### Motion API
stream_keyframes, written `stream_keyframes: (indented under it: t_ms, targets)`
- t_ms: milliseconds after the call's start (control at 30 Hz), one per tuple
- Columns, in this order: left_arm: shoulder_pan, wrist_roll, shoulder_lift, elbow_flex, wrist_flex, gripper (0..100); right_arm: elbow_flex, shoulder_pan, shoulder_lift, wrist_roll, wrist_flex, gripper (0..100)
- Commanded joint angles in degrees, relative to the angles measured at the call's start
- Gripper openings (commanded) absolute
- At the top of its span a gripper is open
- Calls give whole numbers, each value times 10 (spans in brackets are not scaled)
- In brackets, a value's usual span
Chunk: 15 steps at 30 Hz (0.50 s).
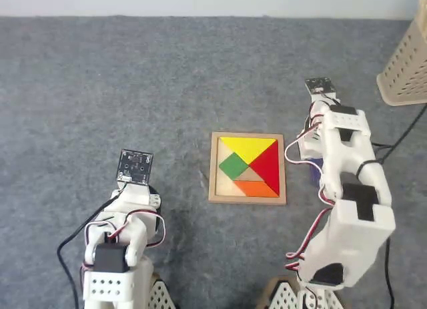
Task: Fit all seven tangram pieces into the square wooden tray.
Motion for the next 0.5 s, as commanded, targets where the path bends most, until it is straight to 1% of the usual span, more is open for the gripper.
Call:
stream_keyframes:
  t_ms: [0,167,333,467]
  targets:
    - [-3,5,-2,-3,3,11,-21,-5,9,22,24,174]
    - [-3,5,-2,-3,3,11,-10,-19,1,33,22,165]
    - [-3,5,-2,-3,3,11,46,-15,-54,30,-27,57]
    - [-3,5,-2,-3,3,11,107,-20,-131,30,-52,45]
